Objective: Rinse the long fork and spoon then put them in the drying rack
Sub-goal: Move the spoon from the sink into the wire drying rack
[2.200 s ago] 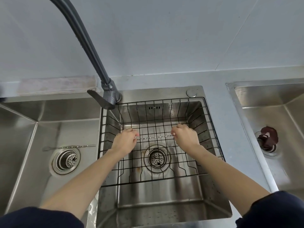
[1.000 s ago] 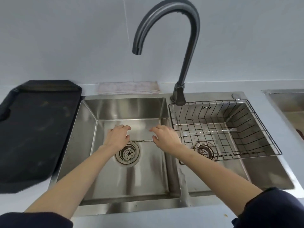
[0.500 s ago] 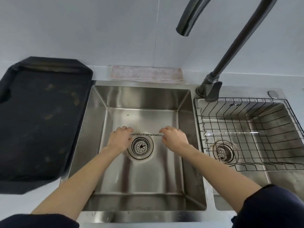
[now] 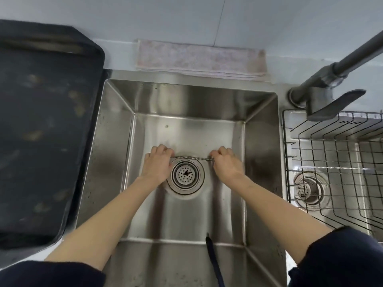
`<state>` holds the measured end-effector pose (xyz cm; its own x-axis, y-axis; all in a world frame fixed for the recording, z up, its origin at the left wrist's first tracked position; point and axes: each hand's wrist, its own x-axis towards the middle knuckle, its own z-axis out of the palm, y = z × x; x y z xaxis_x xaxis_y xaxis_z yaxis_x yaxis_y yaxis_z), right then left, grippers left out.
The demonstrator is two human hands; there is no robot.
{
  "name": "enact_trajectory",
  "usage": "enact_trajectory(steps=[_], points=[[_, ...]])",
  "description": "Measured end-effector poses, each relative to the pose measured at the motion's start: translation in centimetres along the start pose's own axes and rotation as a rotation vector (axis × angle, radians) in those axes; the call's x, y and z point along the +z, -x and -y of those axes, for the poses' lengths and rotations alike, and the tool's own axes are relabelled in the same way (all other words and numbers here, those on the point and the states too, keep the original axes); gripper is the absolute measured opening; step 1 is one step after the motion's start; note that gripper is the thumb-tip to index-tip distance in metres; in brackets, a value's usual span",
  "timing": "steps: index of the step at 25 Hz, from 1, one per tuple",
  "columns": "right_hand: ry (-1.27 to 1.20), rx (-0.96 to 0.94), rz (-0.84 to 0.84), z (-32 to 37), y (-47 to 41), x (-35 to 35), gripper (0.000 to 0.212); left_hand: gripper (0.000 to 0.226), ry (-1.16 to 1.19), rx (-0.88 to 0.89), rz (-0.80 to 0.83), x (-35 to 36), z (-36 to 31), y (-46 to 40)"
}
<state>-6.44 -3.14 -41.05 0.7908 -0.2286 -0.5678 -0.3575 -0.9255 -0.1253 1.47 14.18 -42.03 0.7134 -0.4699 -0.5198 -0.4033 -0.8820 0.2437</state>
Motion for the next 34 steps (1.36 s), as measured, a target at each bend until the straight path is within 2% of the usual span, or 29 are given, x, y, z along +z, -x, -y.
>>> enact_trajectory(steps=[6, 15, 28, 34], points=[[0.070, -0.036, -0.021, 0.0, -1.1, 1.0, 0.037, 0.026, -0.023, 0.018, 0.009, 0.3, 0.2, -1.3], [0.029, -0.121, -0.066, 0.2, 0.6, 0.6, 0.035, 0.019, -0.047, 0.043, -0.001, -1.1, 0.6, -0.6], [-0.015, -0.105, -0.321, -0.2, 6.3, -5.4, 0.027, 0.023, -0.059, 0.191, -0.228, -7.6, -0.8, 4.8], [-0.002, -0.148, -0.508, -1.1, 10.9, -7.6, 0.024, 0.027, -0.099, 0.249, -0.331, -10.3, -3.0, 8.5]])
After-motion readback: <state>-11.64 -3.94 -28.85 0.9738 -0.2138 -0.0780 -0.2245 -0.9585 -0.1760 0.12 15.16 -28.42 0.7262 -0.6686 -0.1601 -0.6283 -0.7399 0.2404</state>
